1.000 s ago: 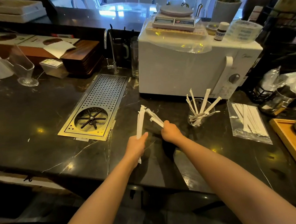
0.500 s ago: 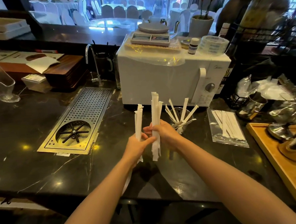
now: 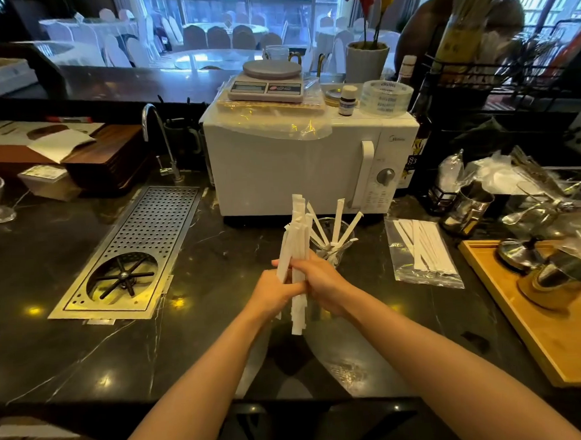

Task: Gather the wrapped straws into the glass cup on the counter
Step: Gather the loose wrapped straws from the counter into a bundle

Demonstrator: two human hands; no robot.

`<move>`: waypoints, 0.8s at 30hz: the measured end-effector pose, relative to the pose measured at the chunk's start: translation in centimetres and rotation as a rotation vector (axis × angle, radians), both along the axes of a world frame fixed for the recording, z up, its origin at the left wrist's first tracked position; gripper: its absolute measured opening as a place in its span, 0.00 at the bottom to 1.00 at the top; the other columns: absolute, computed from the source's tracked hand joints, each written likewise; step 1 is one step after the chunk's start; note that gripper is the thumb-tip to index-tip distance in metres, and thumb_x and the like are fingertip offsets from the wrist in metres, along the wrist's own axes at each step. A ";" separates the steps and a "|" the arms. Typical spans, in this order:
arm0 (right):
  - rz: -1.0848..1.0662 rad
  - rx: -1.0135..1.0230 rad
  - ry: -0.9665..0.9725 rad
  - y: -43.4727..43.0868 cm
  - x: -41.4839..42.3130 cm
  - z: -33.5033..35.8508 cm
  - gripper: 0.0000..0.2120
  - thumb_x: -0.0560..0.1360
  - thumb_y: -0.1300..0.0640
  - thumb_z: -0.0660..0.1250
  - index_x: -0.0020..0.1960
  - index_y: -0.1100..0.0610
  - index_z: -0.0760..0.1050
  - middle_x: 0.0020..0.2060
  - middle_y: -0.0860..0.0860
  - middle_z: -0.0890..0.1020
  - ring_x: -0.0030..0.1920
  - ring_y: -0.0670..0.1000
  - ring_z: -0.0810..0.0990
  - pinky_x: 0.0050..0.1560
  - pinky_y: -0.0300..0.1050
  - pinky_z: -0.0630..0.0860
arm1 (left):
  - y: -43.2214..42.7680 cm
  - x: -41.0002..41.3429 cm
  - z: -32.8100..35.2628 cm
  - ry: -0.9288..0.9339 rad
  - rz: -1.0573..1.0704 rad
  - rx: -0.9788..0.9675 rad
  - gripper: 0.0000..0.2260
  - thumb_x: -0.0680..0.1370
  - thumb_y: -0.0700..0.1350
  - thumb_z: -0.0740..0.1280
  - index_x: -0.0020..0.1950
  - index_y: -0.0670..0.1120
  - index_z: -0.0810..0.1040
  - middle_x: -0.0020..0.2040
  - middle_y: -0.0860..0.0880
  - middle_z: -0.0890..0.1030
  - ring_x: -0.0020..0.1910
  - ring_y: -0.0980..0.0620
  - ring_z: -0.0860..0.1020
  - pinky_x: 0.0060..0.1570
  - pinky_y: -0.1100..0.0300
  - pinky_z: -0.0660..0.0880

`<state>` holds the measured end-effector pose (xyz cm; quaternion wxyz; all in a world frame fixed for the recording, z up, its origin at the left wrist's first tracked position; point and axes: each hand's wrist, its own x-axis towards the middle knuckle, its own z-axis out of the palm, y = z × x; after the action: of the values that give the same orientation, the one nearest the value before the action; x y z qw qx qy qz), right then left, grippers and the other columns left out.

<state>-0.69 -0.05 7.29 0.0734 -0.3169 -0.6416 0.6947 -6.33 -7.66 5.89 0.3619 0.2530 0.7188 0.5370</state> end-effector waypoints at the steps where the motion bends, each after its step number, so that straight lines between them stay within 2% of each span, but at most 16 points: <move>1: 0.009 0.004 -0.003 0.0 0.1 -0.1 0.20 0.80 0.59 0.54 0.71 0.59 0.63 0.65 0.59 0.73 0.65 0.57 0.73 0.65 0.54 0.71 | 0.1 0.1 0.0 -0.005 0.007 -0.005 0.17 0.72 0.35 0.66 0.61 0.36 0.73 0.48 0.40 0.78 0.53 0.44 0.77 0.49 0.57 0.74; 3: 0.023 0.014 -0.018 0.0 0.3 -0.3 0.20 0.80 0.59 0.53 0.71 0.59 0.62 0.66 0.59 0.73 0.66 0.57 0.72 0.66 0.54 0.70 | 0.3 0.3 -0.1 -0.019 0.022 -0.020 0.16 0.73 0.35 0.65 0.60 0.35 0.73 0.45 0.43 0.76 0.49 0.45 0.76 0.42 0.62 0.73; 5: 0.019 -0.017 -0.011 0.2 0.5 -0.4 0.20 0.79 0.60 0.52 0.70 0.62 0.63 0.65 0.60 0.73 0.65 0.57 0.72 0.66 0.52 0.69 | 0.4 0.7 -0.2 -0.029 0.024 -0.036 0.16 0.73 0.36 0.64 0.61 0.35 0.73 0.44 0.44 0.76 0.49 0.46 0.76 0.40 0.63 0.72; 9: 0.053 -0.045 0.048 0.4 1.1 -0.1 0.20 0.77 0.63 0.52 0.69 0.63 0.62 0.64 0.62 0.74 0.59 0.54 0.73 0.63 0.49 0.70 | 0.4 1.0 -0.1 -0.065 0.035 -0.051 0.17 0.74 0.38 0.63 0.63 0.36 0.72 0.52 0.40 0.77 0.53 0.47 0.75 0.50 0.58 0.72; 12: 0.102 0.061 0.039 0.3 1.2 0.1 0.22 0.76 0.65 0.57 0.69 0.63 0.63 0.62 0.60 0.75 0.59 0.53 0.74 0.63 0.50 0.71 | 0.5 1.3 0.3 -0.031 0.013 -0.057 0.18 0.76 0.39 0.61 0.65 0.36 0.70 0.55 0.40 0.76 0.56 0.45 0.74 0.52 0.56 0.71; 15: 0.091 0.180 0.037 0.2 1.4 0.3 0.20 0.73 0.61 0.65 0.65 0.62 0.70 0.53 0.53 0.78 0.58 0.52 0.75 0.57 0.47 0.74 | 0.6 1.7 0.9 0.003 0.014 -0.050 0.17 0.79 0.39 0.57 0.67 0.34 0.66 0.63 0.36 0.72 0.64 0.40 0.71 0.62 0.51 0.69; 17: 0.060 0.206 0.068 0.1 1.7 0.5 0.19 0.72 0.59 0.68 0.62 0.61 0.73 0.45 0.47 0.77 0.54 0.50 0.76 0.49 0.41 0.76 | 0.7 1.6 0.9 -0.015 0.009 -0.042 0.17 0.78 0.35 0.57 0.66 0.31 0.64 0.67 0.32 0.69 0.67 0.36 0.69 0.62 0.51 0.68; 19: 0.024 0.247 0.082 0.0 1.9 0.7 0.19 0.71 0.58 0.69 0.61 0.61 0.74 0.42 0.46 0.76 0.50 0.48 0.77 0.45 0.38 0.76 | 0.7 1.7 1.0 -0.027 0.010 -0.048 0.17 0.78 0.33 0.57 0.66 0.31 0.64 0.67 0.31 0.69 0.66 0.35 0.69 0.62 0.50 0.69; 21: 0.007 0.301 0.091 0.0 2.3 0.7 0.20 0.71 0.57 0.69 0.61 0.62 0.73 0.41 0.46 0.76 0.49 0.48 0.77 0.49 0.42 0.77 | 0.9 2.1 1.0 -0.029 0.002 -0.027 0.17 0.78 0.33 0.57 0.66 0.32 0.65 0.66 0.32 0.70 0.66 0.36 0.70 0.62 0.50 0.69; 24: -0.007 0.337 0.119 0.5 3.8 0.5 0.20 0.72 0.59 0.68 0.62 0.63 0.71 0.46 0.51 0.77 0.51 0.50 0.77 0.51 0.42 0.76 | 1.4 3.8 1.1 -0.047 -0.020 0.030 0.19 0.77 0.37 0.60 0.68 0.38 0.65 0.62 0.39 0.73 0.64 0.44 0.71 0.64 0.50 0.69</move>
<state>3.09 0.49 7.78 0.1656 -0.2609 -0.7424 0.5945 -2.54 -6.28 7.01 0.3801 0.2528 0.6993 0.5501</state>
